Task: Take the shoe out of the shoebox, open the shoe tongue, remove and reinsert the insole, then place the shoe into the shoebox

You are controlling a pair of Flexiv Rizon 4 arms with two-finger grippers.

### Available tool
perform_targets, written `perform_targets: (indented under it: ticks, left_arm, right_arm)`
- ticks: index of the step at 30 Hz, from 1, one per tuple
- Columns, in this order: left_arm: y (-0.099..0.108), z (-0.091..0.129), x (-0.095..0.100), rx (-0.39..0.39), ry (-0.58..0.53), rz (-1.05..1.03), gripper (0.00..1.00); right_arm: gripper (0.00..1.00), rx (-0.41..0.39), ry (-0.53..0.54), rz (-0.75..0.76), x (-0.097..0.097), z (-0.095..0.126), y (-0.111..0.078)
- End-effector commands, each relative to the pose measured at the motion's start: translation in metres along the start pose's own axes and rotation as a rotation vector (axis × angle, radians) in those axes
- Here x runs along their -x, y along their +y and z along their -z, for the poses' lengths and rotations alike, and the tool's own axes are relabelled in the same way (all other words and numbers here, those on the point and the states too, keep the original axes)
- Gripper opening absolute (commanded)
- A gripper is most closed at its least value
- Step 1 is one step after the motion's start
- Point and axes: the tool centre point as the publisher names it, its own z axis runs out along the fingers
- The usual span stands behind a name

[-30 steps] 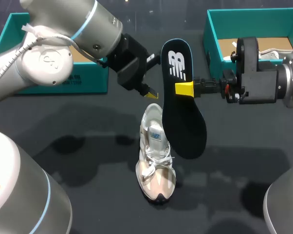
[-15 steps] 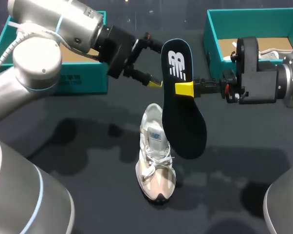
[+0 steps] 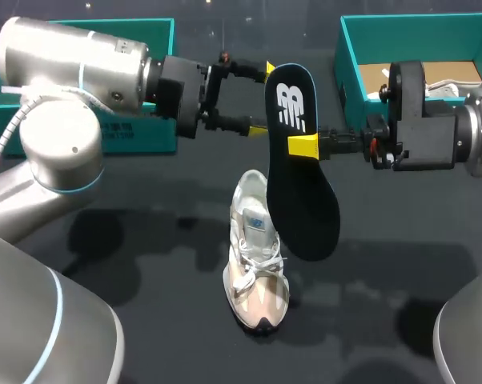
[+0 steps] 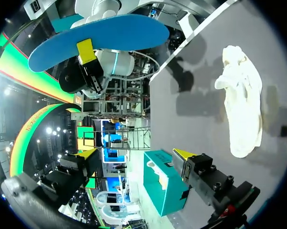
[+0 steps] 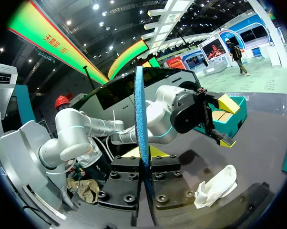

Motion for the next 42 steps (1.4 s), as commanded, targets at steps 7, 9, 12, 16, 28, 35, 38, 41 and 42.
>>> perform_targets:
  ticks: [7, 9, 12, 16, 28, 35, 38, 41, 42]
  left_arm:
    - [0.006, 0.020, 0.008, 0.092, -0.114, -0.013, 1.00]
    - [0.006, 0.020, 0.008, 0.092, -0.114, -0.013, 1.00]
    - [0.006, 0.020, 0.008, 0.092, -0.114, -0.013, 1.00]
    - [0.006, 0.020, 0.008, 0.092, -0.114, -0.013, 1.00]
    - [0.008, 0.008, 0.018, 0.114, -0.114, -0.058, 1.00]
    - [0.011, 0.004, 0.019, 0.146, -0.094, -0.063, 1.00]
    - [0.011, 0.004, 0.019, 0.146, -0.094, -0.063, 1.00]
    - [0.012, 0.001, 0.019, 0.141, -0.091, -0.074, 1.00]
    - [0.012, -0.002, 0.019, 0.131, -0.092, -0.092, 1.00]
  right_arm:
    - [0.00, 0.059, 0.052, -0.156, 0.066, 0.032, 0.022]
    - [0.00, 0.033, -0.007, -0.205, 0.083, 0.041, 0.018]
    - [0.00, 0.033, -0.007, -0.205, 0.083, 0.041, 0.018]
    - [0.00, 0.033, -0.007, -0.205, 0.083, 0.041, 0.018]
    - [0.00, 0.033, 0.023, -0.464, 0.141, 0.053, 0.039]
    - [0.00, 0.029, 0.021, -0.476, 0.145, 0.054, 0.039]
    - [0.00, 0.029, 0.021, -0.476, 0.145, 0.054, 0.039]
    - [0.00, 0.011, 0.023, -0.493, 0.148, 0.050, 0.039]
    - [0.00, -0.017, 0.023, -0.522, 0.154, 0.045, 0.040]
